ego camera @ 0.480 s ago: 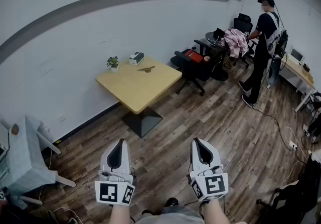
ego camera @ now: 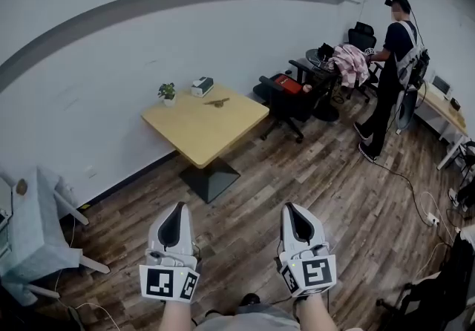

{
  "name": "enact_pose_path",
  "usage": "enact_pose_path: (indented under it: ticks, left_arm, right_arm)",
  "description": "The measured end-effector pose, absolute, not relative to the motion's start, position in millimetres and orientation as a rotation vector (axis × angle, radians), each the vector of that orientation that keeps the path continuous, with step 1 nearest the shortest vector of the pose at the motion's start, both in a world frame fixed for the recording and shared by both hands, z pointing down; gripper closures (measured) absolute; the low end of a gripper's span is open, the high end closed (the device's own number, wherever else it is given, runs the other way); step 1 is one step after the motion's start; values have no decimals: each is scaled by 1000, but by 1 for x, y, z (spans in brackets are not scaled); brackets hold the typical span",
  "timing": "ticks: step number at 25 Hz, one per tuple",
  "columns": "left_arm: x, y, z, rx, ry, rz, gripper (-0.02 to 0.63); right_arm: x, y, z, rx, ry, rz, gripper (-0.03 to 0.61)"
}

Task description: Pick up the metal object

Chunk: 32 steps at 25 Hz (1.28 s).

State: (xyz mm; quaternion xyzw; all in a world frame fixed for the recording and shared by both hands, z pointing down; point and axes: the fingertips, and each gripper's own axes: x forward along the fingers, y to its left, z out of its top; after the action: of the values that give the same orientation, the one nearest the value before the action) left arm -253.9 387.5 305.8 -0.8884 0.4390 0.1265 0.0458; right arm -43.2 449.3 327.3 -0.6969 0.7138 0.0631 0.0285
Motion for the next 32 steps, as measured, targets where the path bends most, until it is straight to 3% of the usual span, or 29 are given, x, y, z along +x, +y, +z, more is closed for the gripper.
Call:
enact_pose_path:
  ticks: [16, 32]
  left_arm:
    - [-218, 400, 305, -2716, 1190, 348, 609]
    - [-209, 230, 302, -2626, 1425, 442, 609]
  right_arm:
    - [-27, 443, 326, -2038, 2199, 235, 577]
    - [17, 291, 320, -2119, 2183, 269, 577]
